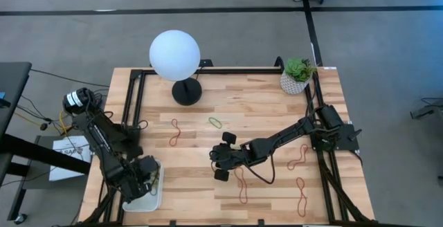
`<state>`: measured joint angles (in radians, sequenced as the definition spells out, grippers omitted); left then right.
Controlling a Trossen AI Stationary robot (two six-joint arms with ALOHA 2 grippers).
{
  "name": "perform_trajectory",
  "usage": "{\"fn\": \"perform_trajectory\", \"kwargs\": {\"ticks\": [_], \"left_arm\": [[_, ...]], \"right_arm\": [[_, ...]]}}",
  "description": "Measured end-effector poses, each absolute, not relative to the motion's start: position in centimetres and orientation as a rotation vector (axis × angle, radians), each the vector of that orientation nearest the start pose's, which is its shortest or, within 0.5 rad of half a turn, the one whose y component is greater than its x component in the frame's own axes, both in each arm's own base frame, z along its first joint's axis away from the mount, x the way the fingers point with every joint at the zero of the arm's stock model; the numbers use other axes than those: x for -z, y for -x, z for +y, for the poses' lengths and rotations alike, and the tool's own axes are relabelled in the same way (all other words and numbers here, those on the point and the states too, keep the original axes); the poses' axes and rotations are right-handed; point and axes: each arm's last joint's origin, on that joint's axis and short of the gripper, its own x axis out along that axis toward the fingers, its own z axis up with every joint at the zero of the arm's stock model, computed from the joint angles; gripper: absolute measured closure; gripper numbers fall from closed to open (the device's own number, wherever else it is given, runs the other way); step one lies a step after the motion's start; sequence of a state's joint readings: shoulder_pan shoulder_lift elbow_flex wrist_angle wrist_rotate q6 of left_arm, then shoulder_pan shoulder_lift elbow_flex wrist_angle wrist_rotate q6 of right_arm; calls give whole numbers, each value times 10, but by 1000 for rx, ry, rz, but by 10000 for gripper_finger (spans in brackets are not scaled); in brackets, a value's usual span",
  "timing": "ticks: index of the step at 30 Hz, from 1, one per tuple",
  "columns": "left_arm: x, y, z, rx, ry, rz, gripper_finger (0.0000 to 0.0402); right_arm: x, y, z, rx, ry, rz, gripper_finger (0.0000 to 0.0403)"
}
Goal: Pick and place items into bin
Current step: Put the red rubber band into the white bin
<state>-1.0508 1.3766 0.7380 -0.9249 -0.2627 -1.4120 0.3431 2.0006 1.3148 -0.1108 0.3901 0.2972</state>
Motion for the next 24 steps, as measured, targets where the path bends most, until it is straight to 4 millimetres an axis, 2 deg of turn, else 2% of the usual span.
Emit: {"fn": "perform_trajectory", "kwargs": {"ticks": [7,12,15,17,22,24], "left_arm": [[-175,-106,-168,-362,132,1297,297],[-209,-109,-174,-400,113,1302,296],[-236,-115,-178,-398,70,1181,297],[-253,-120,-179,-397,35,1050,297],[-282,-134,-179,-406,-62,750,297],[-287,-141,-176,-418,-98,721,297]], "right_arm": [[-165,-400,131,159,17,763,276],[-158,-390,137,138,60,869,276],[-155,-379,141,98,79,1012,276],[-160,-371,142,120,47,1139,276],[-177,-345,148,394,-119,1391,276],[-181,-332,155,426,-79,1476,276]]}}
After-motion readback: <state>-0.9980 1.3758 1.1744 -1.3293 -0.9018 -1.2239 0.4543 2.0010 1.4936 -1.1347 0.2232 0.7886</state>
